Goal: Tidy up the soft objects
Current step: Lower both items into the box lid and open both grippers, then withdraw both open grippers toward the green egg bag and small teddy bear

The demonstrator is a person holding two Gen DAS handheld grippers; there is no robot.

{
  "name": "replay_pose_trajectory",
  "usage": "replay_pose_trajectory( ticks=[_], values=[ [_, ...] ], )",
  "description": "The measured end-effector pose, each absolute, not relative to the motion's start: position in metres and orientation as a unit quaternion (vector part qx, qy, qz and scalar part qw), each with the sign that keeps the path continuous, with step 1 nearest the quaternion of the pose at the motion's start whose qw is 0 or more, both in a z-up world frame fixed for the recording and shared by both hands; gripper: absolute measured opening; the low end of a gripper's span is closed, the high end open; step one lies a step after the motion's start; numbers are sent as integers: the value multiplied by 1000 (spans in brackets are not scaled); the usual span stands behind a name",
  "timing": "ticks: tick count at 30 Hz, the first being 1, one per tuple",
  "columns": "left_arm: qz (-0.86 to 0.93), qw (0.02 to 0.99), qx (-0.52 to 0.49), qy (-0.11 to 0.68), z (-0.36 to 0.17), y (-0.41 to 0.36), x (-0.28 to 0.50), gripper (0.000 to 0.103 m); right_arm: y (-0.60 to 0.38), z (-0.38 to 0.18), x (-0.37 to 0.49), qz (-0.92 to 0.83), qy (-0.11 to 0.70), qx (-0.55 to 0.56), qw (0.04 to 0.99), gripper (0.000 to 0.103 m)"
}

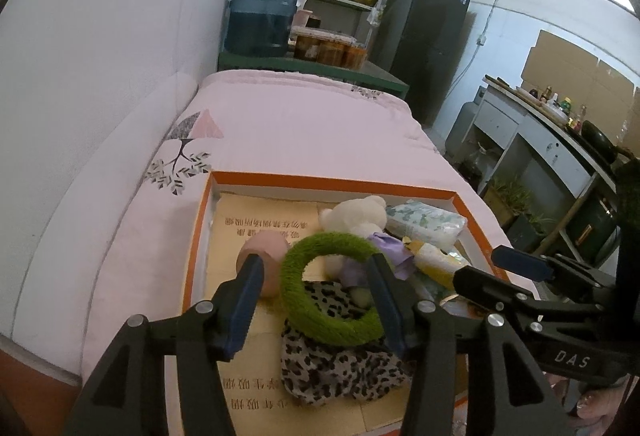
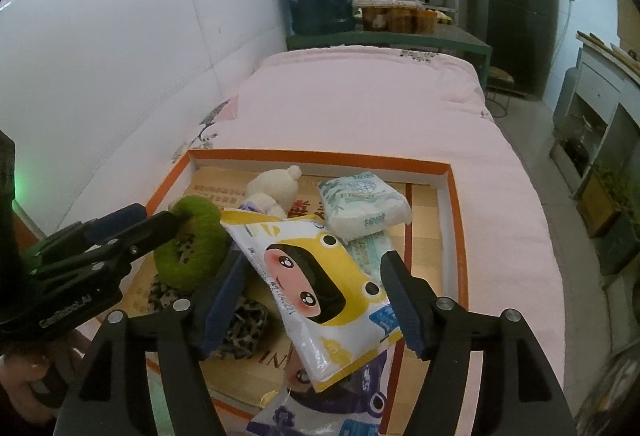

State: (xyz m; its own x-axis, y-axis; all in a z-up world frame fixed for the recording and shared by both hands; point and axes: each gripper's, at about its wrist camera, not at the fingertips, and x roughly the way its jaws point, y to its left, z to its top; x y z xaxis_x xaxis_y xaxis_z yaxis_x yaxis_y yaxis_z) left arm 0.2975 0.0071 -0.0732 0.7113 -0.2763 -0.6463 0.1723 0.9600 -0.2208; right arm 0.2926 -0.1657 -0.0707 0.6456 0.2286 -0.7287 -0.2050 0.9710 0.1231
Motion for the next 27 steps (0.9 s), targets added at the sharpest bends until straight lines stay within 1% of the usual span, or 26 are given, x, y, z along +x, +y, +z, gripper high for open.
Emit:
replay_pose_trajectory(
  ticks=[27],
  values=[
    [-110, 936, -74, 326, -36, 15, 230, 54, -168, -36, 233, 118, 383, 30, 916, 71]
  ],
)
